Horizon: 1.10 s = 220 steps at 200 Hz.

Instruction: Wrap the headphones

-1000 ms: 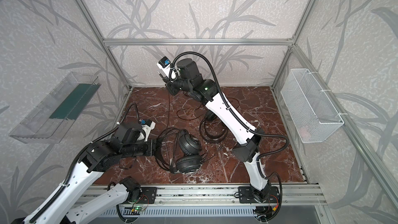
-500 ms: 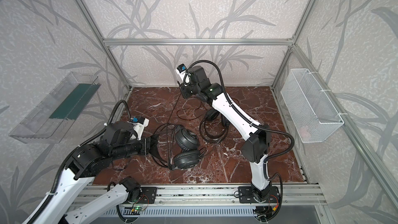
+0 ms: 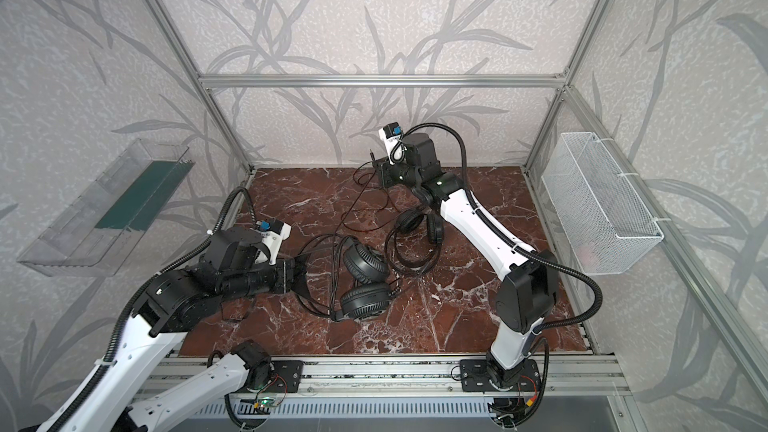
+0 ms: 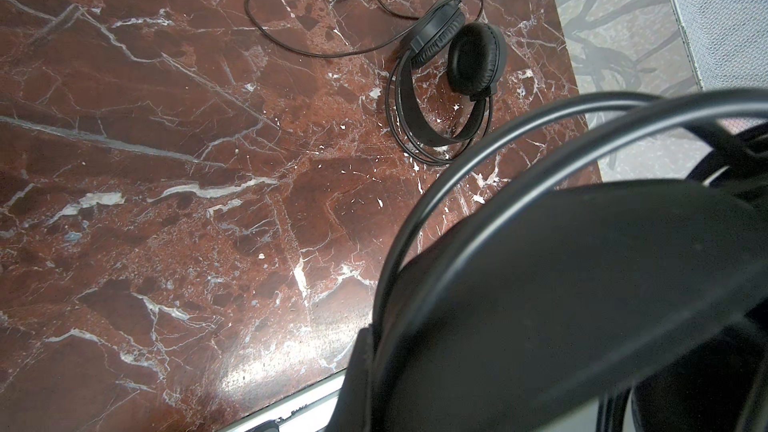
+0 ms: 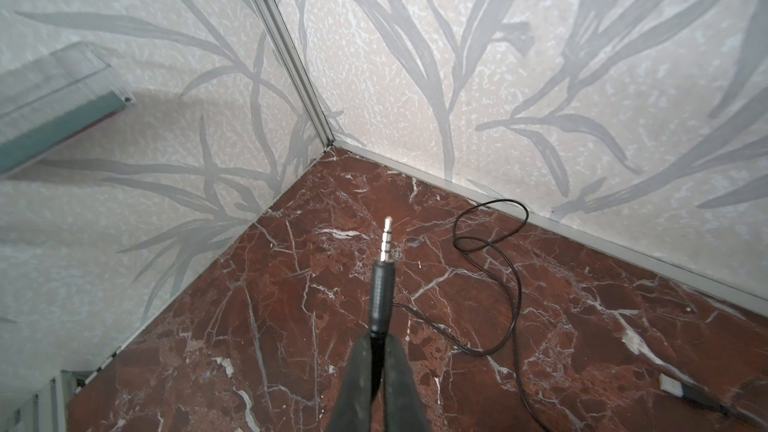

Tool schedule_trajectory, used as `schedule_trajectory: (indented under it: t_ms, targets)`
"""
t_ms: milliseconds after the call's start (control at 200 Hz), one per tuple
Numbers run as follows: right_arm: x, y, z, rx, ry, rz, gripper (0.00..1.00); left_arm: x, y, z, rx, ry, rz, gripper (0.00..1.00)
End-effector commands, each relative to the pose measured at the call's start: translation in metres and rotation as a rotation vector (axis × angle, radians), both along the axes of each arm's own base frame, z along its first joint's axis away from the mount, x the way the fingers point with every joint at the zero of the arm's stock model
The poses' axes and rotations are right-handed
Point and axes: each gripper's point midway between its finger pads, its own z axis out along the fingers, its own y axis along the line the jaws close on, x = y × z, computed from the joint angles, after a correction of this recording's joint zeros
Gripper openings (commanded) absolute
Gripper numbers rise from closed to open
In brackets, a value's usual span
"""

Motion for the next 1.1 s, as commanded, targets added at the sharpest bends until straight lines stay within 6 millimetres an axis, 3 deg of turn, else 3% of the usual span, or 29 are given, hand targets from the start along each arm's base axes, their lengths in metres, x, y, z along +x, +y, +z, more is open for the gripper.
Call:
schedule_trajectory:
  t_ms: [0,255,420,705,885,1095]
  targets:
    - [0.015,-0.032,0.045,0.130,-0.103,-0.093,0.00,-0.007,-0.011,0.031,-0.079,-0.082,-0.083,0.00]
    - [0.026,-0.053,-0.009,0.108,0.006,-0.151,0.00,-0.008,-0.009,0.056,-0.118,-0.139,-0.066,0.00]
    - [0.016,-0.039,-0.027,0.137,0.063,-0.075,0.00,-0.003,-0.009,0.072,-0.181,-0.165,-0.019,0.00]
    - [-0.025,-0.018,-0.045,0.146,0.081,-0.002,0.00,0.017,-0.006,0.096,-0.263,-0.248,0.094,0.00]
    - [-0.056,-0.005,-0.073,0.142,0.141,0.038,0.00,0.034,-0.007,0.095,-0.270,-0.261,0.148,0.00]
    - [-0.082,-0.004,-0.083,0.183,0.187,0.075,0.00,0.050,-0.009,0.099,-0.327,-0.270,0.204,0.00]
